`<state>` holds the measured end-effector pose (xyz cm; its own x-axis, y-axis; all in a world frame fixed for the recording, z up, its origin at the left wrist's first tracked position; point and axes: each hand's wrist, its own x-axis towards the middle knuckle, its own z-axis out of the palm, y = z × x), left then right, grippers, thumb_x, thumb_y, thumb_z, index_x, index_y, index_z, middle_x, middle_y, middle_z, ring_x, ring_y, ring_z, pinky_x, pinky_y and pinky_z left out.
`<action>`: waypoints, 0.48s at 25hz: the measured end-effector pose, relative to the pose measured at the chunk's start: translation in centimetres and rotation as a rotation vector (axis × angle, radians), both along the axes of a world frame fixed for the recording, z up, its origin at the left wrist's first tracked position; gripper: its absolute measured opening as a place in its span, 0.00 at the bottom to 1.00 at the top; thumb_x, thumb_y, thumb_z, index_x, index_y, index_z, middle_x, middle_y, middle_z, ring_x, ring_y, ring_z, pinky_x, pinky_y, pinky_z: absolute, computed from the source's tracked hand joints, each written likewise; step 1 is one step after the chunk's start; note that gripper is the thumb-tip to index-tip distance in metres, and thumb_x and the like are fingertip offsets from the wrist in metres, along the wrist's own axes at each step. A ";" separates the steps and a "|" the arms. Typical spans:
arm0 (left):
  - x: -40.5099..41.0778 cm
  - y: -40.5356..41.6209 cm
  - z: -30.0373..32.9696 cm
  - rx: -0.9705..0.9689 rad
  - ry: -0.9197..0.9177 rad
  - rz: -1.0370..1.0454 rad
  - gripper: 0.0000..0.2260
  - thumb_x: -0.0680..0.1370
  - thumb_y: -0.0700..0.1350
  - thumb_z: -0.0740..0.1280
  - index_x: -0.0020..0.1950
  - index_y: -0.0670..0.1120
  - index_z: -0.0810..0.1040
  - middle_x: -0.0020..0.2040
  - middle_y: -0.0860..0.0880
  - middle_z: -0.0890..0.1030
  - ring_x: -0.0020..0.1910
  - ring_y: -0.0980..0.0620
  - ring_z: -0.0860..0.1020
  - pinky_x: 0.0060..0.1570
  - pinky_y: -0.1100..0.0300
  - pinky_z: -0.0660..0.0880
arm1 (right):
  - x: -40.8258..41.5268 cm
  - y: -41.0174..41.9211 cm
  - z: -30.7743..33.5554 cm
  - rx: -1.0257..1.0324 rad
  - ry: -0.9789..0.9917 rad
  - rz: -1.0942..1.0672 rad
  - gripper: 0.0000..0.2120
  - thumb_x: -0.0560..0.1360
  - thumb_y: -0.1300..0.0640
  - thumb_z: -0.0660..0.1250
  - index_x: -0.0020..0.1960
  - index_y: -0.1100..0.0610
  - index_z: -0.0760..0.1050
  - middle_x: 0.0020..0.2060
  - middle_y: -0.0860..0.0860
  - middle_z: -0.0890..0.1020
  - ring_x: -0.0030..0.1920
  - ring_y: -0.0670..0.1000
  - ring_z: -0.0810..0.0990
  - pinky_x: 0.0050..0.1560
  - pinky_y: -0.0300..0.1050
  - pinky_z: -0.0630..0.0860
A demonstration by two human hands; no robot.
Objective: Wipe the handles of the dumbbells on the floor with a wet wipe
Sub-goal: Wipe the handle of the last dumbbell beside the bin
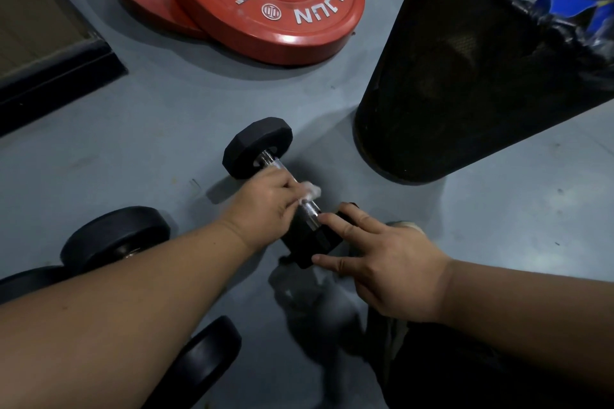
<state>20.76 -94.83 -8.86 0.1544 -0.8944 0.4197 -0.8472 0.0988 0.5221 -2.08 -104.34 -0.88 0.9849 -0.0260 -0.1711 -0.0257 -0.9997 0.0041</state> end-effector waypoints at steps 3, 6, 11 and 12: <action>-2.0 0.6 -0.3 0.057 -0.029 -0.175 0.10 0.74 0.38 0.66 0.51 0.42 0.85 0.42 0.46 0.79 0.42 0.46 0.76 0.46 0.53 0.76 | 0.1 0.2 0.0 0.010 -0.001 0.012 0.27 0.72 0.50 0.61 0.69 0.36 0.75 0.77 0.54 0.67 0.72 0.60 0.72 0.34 0.45 0.76; -1.7 0.8 -0.4 0.071 -0.036 -0.193 0.09 0.74 0.38 0.66 0.51 0.42 0.85 0.42 0.47 0.80 0.42 0.47 0.76 0.47 0.55 0.76 | 0.3 0.4 0.0 0.009 -0.001 0.019 0.27 0.71 0.50 0.64 0.69 0.36 0.75 0.78 0.54 0.66 0.73 0.60 0.71 0.33 0.45 0.75; 0.5 0.4 0.1 0.060 -0.003 -0.028 0.09 0.76 0.42 0.66 0.49 0.44 0.86 0.42 0.48 0.81 0.43 0.46 0.76 0.51 0.60 0.73 | 0.4 0.6 0.0 -0.002 -0.010 0.046 0.27 0.71 0.51 0.63 0.69 0.37 0.75 0.76 0.53 0.69 0.73 0.61 0.72 0.33 0.47 0.79; 1.0 0.4 0.2 0.061 -0.002 0.020 0.10 0.75 0.43 0.65 0.49 0.44 0.86 0.42 0.48 0.81 0.43 0.46 0.77 0.52 0.60 0.73 | 0.5 0.7 0.0 0.001 -0.006 0.061 0.27 0.71 0.51 0.63 0.70 0.37 0.75 0.76 0.53 0.69 0.73 0.61 0.71 0.33 0.47 0.80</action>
